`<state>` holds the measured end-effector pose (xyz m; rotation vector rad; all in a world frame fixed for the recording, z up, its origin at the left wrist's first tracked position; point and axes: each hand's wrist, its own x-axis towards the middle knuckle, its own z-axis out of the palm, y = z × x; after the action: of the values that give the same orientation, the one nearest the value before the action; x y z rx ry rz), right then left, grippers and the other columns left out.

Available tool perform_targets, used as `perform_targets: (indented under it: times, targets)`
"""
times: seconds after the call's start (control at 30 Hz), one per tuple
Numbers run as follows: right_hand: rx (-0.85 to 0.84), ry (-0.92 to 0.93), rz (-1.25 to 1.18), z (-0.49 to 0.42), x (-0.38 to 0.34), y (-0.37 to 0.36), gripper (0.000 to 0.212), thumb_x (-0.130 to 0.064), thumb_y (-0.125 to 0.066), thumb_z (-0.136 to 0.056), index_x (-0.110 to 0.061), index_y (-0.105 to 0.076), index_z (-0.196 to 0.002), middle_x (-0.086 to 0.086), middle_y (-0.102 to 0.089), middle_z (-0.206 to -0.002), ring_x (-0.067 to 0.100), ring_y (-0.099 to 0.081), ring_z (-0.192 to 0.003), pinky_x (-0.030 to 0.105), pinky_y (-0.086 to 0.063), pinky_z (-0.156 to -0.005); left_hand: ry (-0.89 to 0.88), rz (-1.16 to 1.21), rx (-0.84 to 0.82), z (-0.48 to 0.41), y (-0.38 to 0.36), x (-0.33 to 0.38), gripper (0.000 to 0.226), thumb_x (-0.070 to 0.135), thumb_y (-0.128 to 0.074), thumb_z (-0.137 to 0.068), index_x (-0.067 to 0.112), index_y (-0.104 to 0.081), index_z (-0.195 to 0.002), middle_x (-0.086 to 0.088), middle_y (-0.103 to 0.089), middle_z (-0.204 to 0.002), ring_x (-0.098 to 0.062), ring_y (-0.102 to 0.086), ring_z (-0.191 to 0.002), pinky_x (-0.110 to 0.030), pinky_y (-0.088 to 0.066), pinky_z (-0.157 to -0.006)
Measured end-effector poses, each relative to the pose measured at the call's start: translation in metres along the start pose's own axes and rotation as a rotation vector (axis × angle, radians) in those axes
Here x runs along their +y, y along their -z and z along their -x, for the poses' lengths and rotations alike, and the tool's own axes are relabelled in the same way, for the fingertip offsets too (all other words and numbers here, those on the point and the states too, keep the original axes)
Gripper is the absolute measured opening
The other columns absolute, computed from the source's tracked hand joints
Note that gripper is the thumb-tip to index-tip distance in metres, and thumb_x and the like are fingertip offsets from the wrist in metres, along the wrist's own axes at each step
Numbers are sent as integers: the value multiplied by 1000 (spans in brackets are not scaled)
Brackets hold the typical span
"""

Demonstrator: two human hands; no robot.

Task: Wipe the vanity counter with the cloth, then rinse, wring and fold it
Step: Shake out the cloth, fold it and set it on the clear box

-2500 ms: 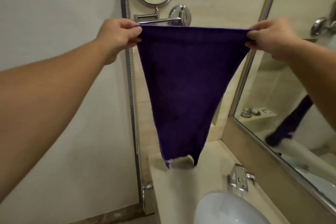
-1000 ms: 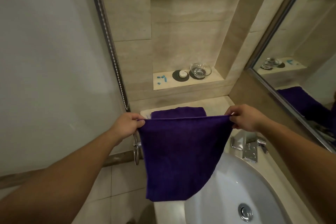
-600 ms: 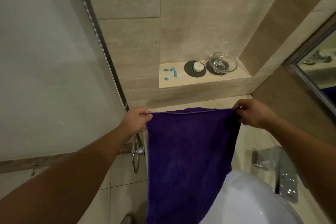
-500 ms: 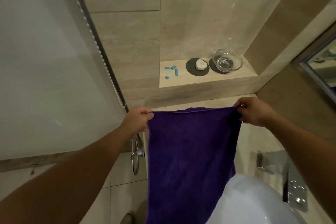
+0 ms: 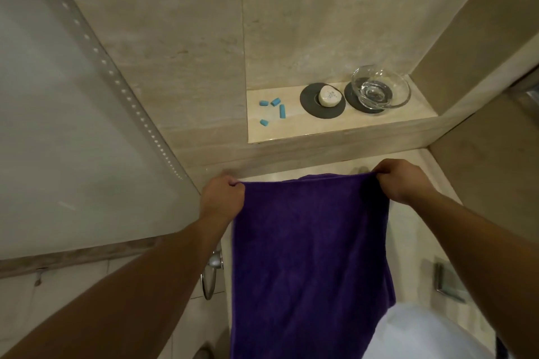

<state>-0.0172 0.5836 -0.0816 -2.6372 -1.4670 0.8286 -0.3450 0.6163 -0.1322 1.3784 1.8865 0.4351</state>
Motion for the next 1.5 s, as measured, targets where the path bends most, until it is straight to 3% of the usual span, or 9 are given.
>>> perform_targets:
  times: [0.17,0.3,0.4,0.53,0.67,0.8,1.1,1.27,1.5]
  targets:
    - [-89,115,-25,-4,-6,-10,19,-20,-59,-96,-20,-68,-113,8,-68,-121,27,-61,-105,33,-46,-84,-132,-105,-153,-8,0,-4,30,12,-65,-81,22,-69,-109,4,-68,-103,-14,-62,-93,-24,-46,-80]
    - [-221,181,83,-10,-11,-12,59,-19,-74,-86,-23,-51,-140,6,-59,-135,27,-58,-117,32,-47,-91,-256,-217,-178,-11,0,-1,46,14,-67,-85,18,-62,-130,-1,-66,-121,-17,-62,-107,-28,-48,-93]
    - [-190,218,209,-18,-13,-14,57,-21,-73,-88,-22,-52,-141,9,-59,-133,27,-58,-115,35,-48,-95,-345,-377,-252,-9,-4,-3,51,18,-62,-89,18,-54,-140,-4,-60,-127,-20,-58,-112,-31,-46,-97]
    - [-123,257,291,-23,-11,-16,23,-29,-67,-92,-21,-67,-114,8,-59,-116,20,-53,-95,30,-42,-82,-380,-463,-277,-9,-8,5,29,20,-62,-84,19,-66,-112,-1,-62,-108,-19,-60,-95,-33,-50,-79]
    - [-120,229,245,-23,-7,-13,15,-29,-68,-91,-19,-60,-99,4,-63,-104,20,-56,-91,30,-43,-74,-393,-358,-287,-7,-9,13,15,16,-65,-80,28,-58,-85,6,-59,-93,-11,-57,-81,-26,-49,-68]
    - [-129,230,152,-18,-1,-2,19,-30,-73,-88,-23,-59,-98,-1,-66,-99,18,-59,-89,30,-44,-71,-402,-142,-297,-2,-8,15,11,16,-68,-84,23,-61,-89,4,-66,-84,-13,-62,-79,-35,-54,-72]
    - [-156,275,157,6,17,27,21,-44,-65,-94,-34,-66,-75,-6,-67,-79,11,-61,-78,28,-44,-65,-365,-86,-223,-1,30,8,13,35,-80,-81,25,-76,-89,14,-67,-75,0,-60,-72,-13,-40,-59]
    - [-218,311,193,25,16,49,14,-32,-68,-93,-39,-69,-81,-12,-69,-84,4,-61,-80,25,-45,-71,-397,-91,-255,4,53,10,16,36,-80,-80,26,-72,-70,8,-65,-64,-6,-58,-61,-22,-43,-57]
    - [-216,334,239,63,11,79,20,-26,-64,-95,-38,-69,-80,-10,-72,-83,11,-67,-77,33,-57,-79,-320,349,-306,33,82,23,15,10,-83,-76,23,-76,-73,-8,-75,-77,-21,-70,-74,-36,-57,-75]
